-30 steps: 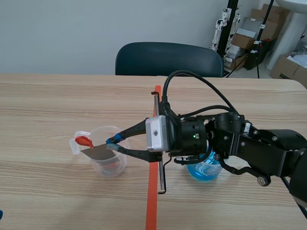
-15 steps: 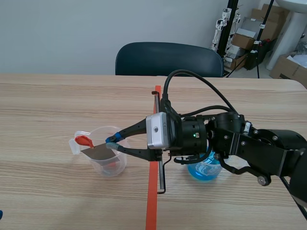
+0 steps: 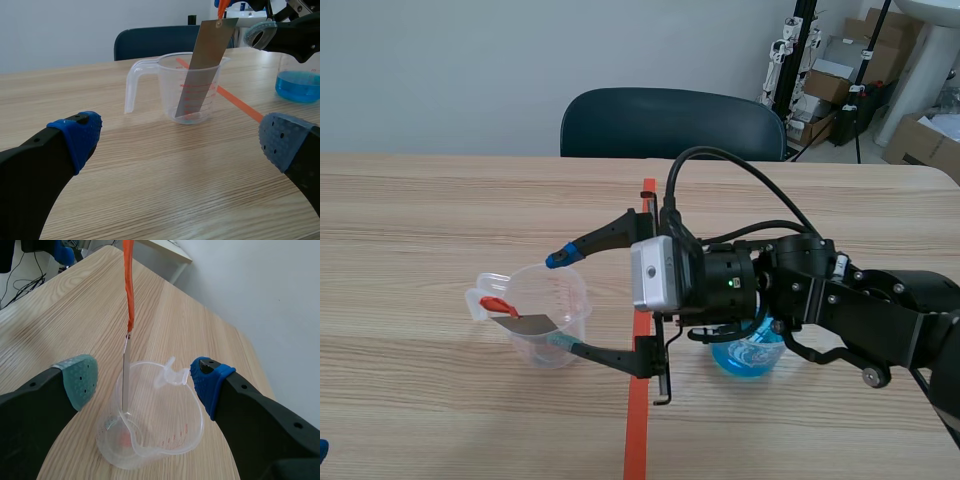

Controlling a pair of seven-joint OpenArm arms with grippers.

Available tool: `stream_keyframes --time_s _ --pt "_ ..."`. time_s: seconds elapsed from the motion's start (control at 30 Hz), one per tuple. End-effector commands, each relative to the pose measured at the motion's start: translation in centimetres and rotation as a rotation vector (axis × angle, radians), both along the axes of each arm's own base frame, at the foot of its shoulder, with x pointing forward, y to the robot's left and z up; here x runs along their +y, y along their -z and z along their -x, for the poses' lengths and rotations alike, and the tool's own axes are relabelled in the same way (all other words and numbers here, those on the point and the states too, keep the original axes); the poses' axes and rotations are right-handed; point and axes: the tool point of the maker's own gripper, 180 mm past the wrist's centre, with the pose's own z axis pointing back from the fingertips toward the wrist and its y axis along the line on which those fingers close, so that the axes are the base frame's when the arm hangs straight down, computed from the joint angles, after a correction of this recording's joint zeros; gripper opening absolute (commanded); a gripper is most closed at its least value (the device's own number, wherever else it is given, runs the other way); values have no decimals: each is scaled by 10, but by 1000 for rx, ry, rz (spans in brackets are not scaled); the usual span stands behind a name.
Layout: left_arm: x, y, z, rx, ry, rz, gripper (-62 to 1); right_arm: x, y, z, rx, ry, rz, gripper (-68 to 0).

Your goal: Do the redox reaction experiment. lift the metal plate out of the left beaker

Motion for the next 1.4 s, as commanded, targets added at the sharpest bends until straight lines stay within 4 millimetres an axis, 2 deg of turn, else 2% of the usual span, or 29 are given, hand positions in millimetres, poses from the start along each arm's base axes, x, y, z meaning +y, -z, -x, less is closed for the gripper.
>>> stream_keyframes --time_s 0.0,0.23,0.6,0.83,1.17,1.37 --pt "3 -5 0 -21 0 0 14 1 -12 -7 -20 -2 -27 -278" --pt "3 -5 0 -21 0 0 14 12 -15 -5 -21 -9 -44 -278" --pt "3 -7 -1 -30 0 2 14 27 -11 1 -19 -24 -23 -290" --pt "3 -11 -5 -58 1 7 14 28 -10 1 -20 -22 -20 -369" --pt "3 -11 -5 -58 1 7 14 28 -10 1 -20 -22 -20 -638" --pt "3 -11 -4 -57 1 7 14 28 -10 1 -19 -21 -20 -662"
